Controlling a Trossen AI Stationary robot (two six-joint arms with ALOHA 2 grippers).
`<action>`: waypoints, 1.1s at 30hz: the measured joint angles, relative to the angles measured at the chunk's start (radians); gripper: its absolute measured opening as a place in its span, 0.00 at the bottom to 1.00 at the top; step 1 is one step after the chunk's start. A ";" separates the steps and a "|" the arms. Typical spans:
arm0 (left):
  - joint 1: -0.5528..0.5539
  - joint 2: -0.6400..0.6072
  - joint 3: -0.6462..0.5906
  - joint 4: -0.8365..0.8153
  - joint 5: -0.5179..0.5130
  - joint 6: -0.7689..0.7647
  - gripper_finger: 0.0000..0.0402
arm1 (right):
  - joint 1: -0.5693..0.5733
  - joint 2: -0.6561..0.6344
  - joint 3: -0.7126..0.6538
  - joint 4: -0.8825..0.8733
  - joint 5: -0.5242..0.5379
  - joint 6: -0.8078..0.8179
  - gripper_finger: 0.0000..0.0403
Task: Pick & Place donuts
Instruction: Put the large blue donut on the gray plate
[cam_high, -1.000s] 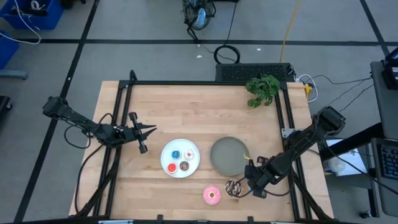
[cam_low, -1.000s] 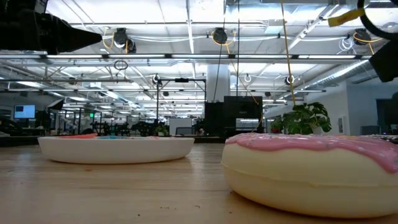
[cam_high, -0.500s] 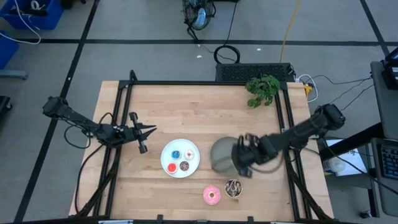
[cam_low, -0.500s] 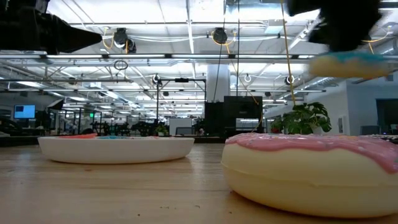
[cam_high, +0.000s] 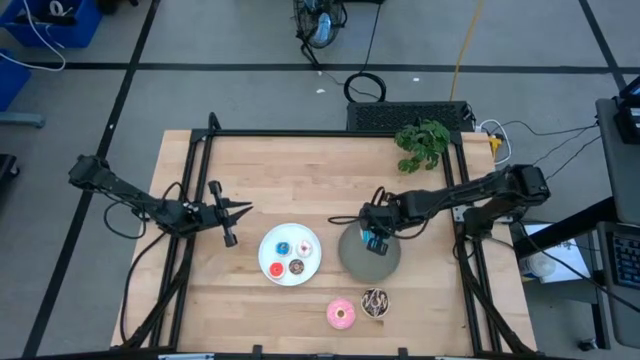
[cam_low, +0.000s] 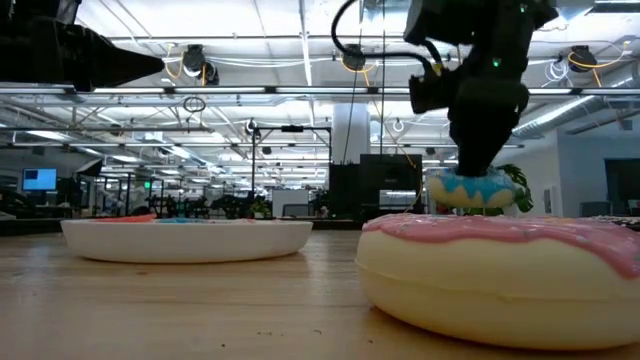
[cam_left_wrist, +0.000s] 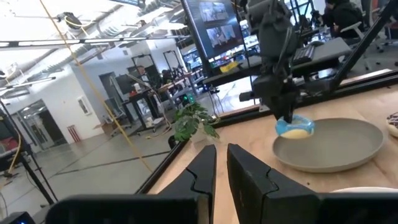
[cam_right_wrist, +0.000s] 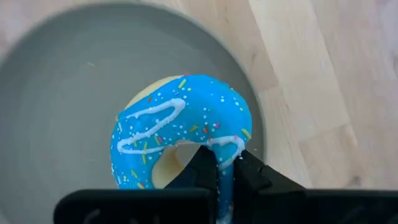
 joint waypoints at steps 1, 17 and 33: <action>0.000 0.000 0.000 0.000 0.000 0.001 0.12 | -0.003 0.000 -0.013 0.009 0.000 0.001 0.02; 0.000 0.000 0.000 -0.047 0.000 0.018 0.12 | 0.013 0.000 -0.052 0.081 -0.048 0.099 0.02; 0.000 0.000 0.000 -0.048 0.000 0.020 0.12 | -0.003 0.095 -0.052 0.107 -0.073 0.084 0.13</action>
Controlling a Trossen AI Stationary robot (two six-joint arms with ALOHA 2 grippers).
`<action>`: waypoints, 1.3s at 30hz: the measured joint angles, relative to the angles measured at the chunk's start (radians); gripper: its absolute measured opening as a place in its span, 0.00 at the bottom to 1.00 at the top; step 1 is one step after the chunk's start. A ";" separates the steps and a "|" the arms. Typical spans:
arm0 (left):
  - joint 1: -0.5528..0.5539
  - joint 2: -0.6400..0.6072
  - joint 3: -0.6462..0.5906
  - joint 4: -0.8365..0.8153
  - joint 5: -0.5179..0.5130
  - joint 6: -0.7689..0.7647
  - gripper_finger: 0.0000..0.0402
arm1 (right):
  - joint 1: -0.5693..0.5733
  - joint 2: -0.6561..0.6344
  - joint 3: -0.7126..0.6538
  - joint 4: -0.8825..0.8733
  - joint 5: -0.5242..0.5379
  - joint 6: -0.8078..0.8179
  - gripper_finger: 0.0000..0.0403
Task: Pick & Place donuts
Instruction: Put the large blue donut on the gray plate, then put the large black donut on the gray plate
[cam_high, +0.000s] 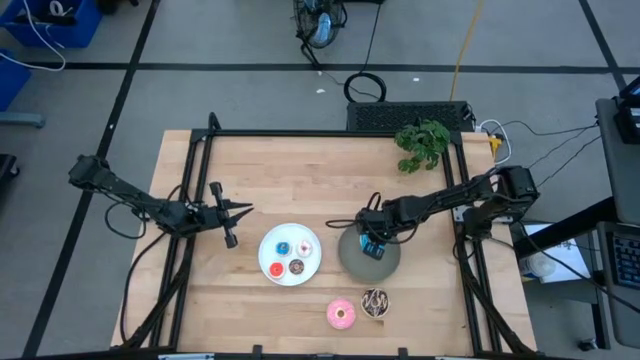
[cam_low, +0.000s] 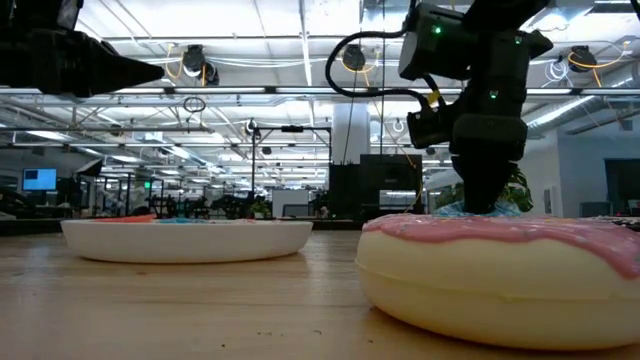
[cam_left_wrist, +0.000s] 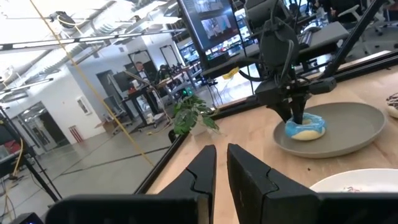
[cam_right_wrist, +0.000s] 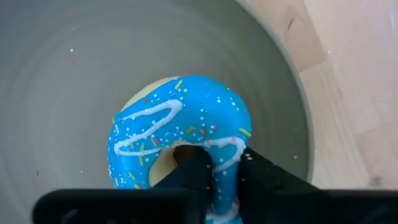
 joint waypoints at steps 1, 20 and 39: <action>0.000 0.000 0.000 0.000 0.000 0.000 0.12 | 0.000 0.000 0.000 0.000 0.000 0.012 0.16; 0.000 0.000 0.000 -0.004 0.000 -0.008 0.12 | 0.000 -0.001 0.120 -0.190 0.031 -0.008 0.62; 0.000 0.000 0.000 -0.002 0.019 -0.037 0.12 | 0.285 -0.059 0.194 0.016 -0.133 -0.075 0.43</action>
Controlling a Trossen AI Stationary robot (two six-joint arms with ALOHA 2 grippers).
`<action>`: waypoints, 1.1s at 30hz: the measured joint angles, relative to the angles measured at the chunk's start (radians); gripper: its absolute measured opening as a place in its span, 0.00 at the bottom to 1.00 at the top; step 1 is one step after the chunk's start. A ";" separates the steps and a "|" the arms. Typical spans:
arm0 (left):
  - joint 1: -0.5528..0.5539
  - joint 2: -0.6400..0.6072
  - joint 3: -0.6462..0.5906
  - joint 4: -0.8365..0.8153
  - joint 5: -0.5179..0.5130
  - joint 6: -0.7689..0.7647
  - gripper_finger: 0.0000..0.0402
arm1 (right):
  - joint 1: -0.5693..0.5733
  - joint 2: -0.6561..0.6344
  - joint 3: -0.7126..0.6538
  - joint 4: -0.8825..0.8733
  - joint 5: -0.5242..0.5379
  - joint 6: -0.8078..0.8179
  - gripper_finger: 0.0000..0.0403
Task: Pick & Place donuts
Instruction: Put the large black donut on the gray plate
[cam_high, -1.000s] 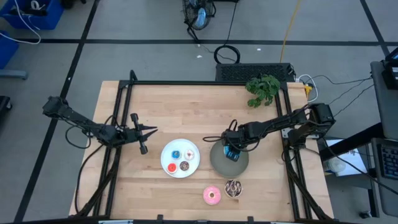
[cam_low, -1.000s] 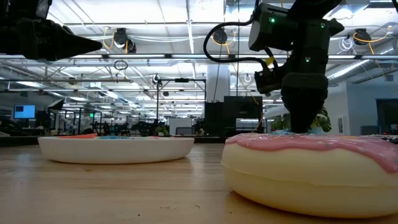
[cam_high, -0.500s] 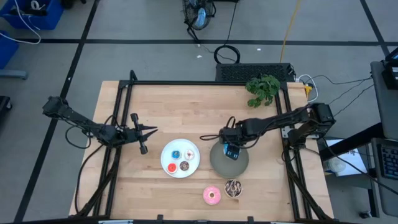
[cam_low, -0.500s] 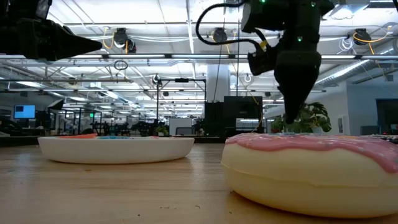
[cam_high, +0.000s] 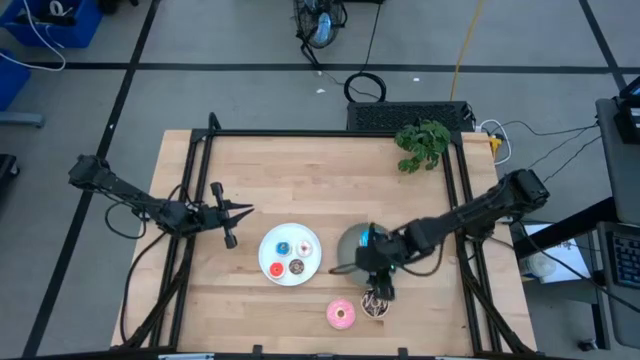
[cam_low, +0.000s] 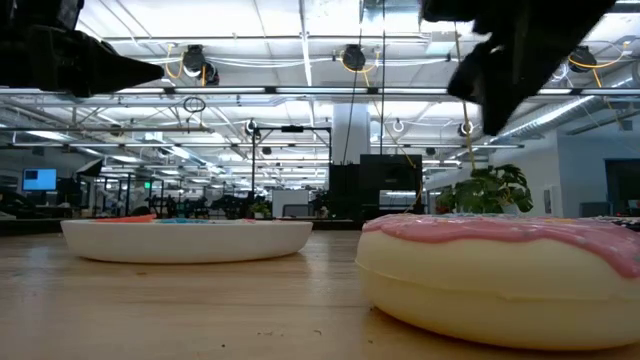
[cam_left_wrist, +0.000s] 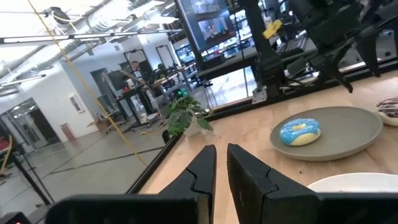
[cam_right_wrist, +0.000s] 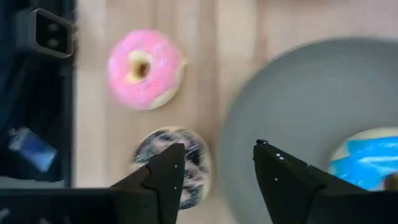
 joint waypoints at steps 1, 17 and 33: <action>0.000 0.000 0.000 0.004 0.005 0.000 0.12 | 0.019 0.000 0.000 0.002 0.001 0.020 0.42; 0.000 0.000 0.000 0.012 0.007 -0.069 0.12 | 0.182 -0.001 0.113 -0.052 0.223 0.101 0.01; 0.000 0.000 0.000 0.007 0.000 -0.080 0.12 | 0.213 0.361 0.561 -0.401 0.275 0.021 0.00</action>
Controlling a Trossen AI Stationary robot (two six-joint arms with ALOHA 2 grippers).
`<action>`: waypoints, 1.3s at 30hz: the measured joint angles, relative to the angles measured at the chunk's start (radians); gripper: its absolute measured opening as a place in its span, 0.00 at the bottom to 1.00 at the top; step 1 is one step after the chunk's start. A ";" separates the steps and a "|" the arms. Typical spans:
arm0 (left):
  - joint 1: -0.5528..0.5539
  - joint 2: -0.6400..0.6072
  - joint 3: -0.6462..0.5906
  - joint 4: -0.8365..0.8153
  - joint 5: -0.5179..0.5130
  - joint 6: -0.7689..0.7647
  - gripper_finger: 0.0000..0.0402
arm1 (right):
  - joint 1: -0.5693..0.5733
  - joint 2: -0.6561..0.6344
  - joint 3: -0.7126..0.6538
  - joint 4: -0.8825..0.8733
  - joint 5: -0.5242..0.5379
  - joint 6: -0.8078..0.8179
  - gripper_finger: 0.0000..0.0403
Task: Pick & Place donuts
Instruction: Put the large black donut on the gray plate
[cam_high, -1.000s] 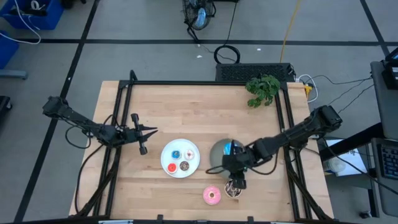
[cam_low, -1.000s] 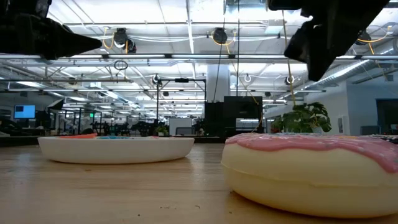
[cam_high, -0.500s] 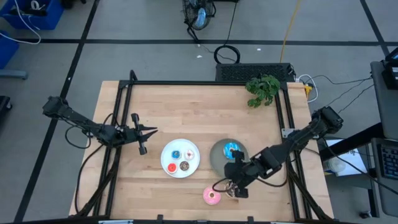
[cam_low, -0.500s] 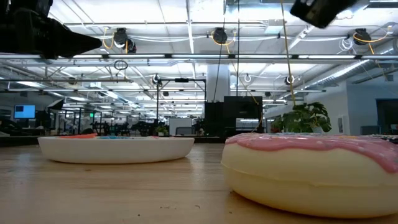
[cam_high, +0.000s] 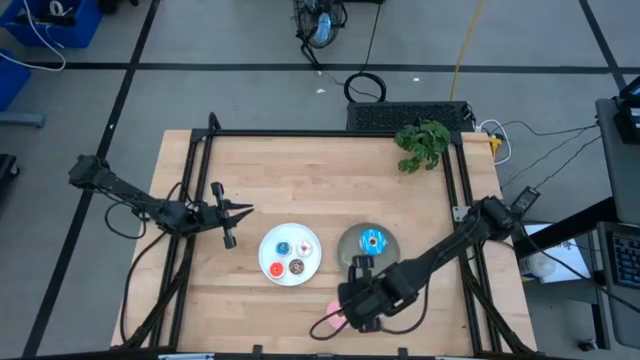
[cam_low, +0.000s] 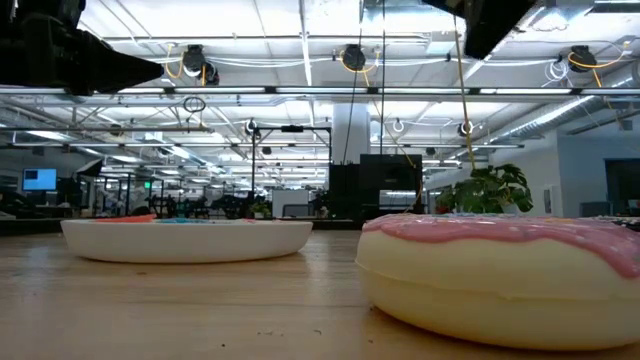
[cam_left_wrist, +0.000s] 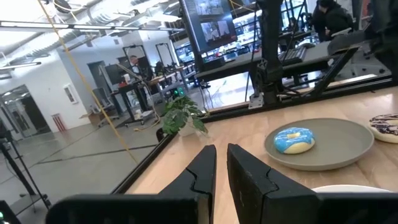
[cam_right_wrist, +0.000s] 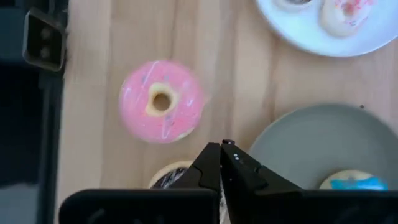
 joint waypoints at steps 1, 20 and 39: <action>0.000 0.000 0.000 0.000 0.000 0.000 0.12 | 0.003 0.012 0.018 -0.032 -0.017 -0.001 0.00; 0.000 0.000 0.000 -0.031 -0.003 0.012 0.12 | 0.062 0.027 -0.121 -0.038 -0.087 0.101 0.42; 0.000 0.000 0.000 -0.034 -0.004 0.012 0.12 | 0.063 0.026 -0.206 0.030 -0.030 0.075 0.42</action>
